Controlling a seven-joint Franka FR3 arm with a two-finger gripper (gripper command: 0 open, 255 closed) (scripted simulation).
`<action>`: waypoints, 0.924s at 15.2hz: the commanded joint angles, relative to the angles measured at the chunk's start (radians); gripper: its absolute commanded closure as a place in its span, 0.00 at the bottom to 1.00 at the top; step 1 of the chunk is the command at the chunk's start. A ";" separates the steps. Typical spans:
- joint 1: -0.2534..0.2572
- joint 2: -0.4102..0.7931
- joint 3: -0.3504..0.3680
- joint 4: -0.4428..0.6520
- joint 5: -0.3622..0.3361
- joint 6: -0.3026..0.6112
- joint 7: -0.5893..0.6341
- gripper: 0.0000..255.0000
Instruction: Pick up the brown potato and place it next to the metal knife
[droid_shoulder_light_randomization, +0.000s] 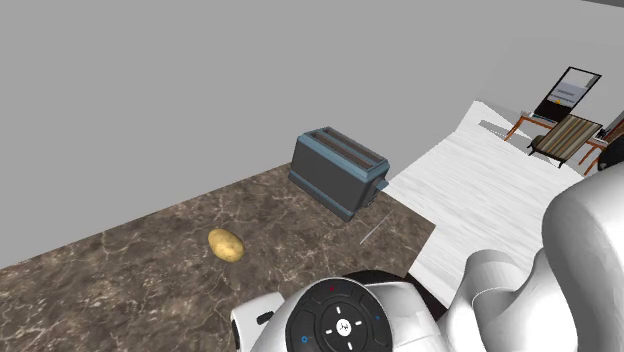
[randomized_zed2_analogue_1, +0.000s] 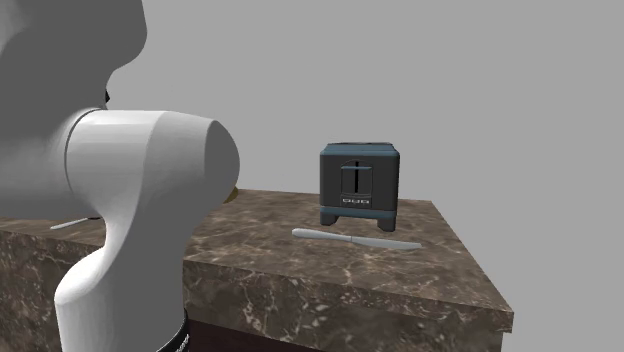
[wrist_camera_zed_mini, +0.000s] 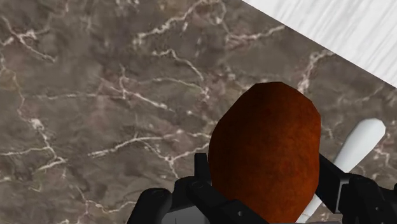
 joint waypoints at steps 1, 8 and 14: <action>-0.008 0.025 0.010 -0.011 -0.020 0.032 0.018 1.00; -0.013 0.043 0.016 -0.019 -0.035 0.054 0.032 1.00; -0.013 0.043 0.016 -0.019 -0.035 0.054 0.032 0.00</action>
